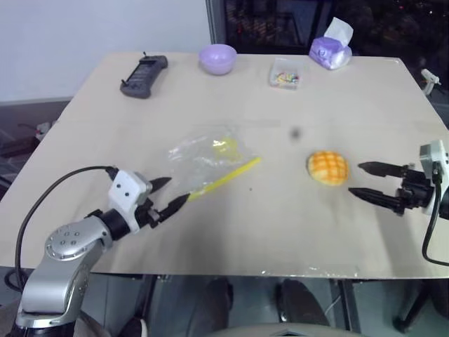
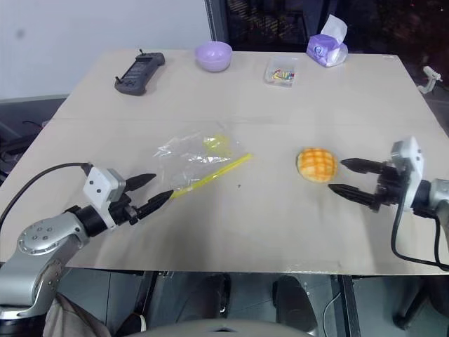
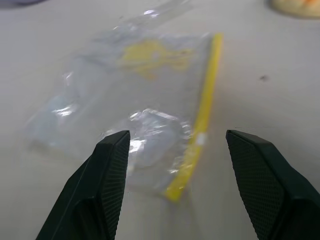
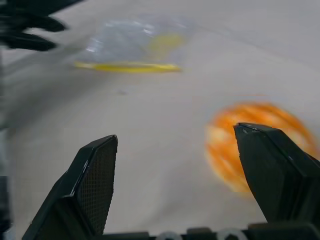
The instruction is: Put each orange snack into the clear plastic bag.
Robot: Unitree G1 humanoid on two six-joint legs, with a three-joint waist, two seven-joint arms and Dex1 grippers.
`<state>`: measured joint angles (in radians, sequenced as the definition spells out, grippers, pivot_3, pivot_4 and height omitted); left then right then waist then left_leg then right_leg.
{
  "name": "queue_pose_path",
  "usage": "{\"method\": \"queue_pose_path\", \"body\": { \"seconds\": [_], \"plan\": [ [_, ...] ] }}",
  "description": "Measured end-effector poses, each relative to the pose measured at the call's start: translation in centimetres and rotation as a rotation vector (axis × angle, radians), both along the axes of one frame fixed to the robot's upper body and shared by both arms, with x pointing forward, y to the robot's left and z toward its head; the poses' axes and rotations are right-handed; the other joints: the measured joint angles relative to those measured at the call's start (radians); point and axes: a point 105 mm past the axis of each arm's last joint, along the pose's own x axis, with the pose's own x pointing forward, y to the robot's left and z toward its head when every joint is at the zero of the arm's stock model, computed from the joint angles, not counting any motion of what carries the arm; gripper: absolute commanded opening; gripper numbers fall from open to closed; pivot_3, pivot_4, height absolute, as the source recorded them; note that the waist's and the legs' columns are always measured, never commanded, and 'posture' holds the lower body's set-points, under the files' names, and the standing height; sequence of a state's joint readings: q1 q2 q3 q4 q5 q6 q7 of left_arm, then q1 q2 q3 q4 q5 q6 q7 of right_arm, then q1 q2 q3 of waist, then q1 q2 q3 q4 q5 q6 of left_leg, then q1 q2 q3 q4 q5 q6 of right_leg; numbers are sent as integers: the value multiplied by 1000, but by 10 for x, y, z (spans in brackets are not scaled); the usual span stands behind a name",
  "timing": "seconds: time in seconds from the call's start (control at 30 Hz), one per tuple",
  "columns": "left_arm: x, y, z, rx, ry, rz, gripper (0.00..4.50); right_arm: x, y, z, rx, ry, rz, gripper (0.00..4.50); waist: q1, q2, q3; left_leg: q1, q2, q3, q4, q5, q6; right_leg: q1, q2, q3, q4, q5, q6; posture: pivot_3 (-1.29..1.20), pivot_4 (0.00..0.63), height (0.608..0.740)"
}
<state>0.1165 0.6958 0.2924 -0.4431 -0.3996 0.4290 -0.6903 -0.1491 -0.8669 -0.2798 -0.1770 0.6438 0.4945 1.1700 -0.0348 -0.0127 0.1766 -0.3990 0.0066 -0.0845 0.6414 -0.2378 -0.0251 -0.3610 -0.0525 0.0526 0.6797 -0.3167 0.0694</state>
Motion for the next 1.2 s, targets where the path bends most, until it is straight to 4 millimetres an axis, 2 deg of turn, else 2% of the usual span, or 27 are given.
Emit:
{"method": "queue_pose_path", "body": {
  "seconds": [0.17, 0.4, 0.57, 0.73, 0.9, 1.2],
  "plan": [
    [20, 16, -16, 45, 1, 105, 3227, -7, 26, 18, 44, -32, 92, 4021, 7, -1, 0, 0, -1, 0, 0, 0, 0, 0, 0, 0, 0, 0, 0, 0, 150, 740],
    [34, 15, -28, 9, 6, 139, 3227, -7, 30, 17, 53, -21, 91, 4021, 17, -1, 0, -1, 0, 0, 0, 0, 0, 0, 0, 0, 0, 0, 0, 0, 150, 740],
    [36, 3, -46, -171, 119, 174, 3227, -7, 28, 12, 54, -12, 72, 4021, 19, -1, 0, -1, 0, 0, 0, 0, 0, 0, 0, 0, 0, 0, 0, 0, 150, 740],
    [45, -2, -43, -297, 166, 220, 3227, -8, 27, 10, 55, -8, 66, 4021, 22, 0, 0, 0, -1, -1, 1, 0, 0, 0, 0, -1, 1, 0, 0, 0, 150, 740],
    [63, -13, -38, -452, 212, 272, 3227, -7, 27, 10, 55, -9, 63, 4021, 25, 0, -1, 0, -1, -3, 5, 0, 0, 3, 0, -3, 2, 0, 0, 0, 150, 740],
    [74, -16, -32, -554, 286, 294, 3227, -7, 24, 9, 56, -9, 46, 4021, 23, 0, -1, 0, -1, -4, 5, 0, 0, 4, 0, -4, 2, 0, 0, 0, 150, 740]
  ]
}}
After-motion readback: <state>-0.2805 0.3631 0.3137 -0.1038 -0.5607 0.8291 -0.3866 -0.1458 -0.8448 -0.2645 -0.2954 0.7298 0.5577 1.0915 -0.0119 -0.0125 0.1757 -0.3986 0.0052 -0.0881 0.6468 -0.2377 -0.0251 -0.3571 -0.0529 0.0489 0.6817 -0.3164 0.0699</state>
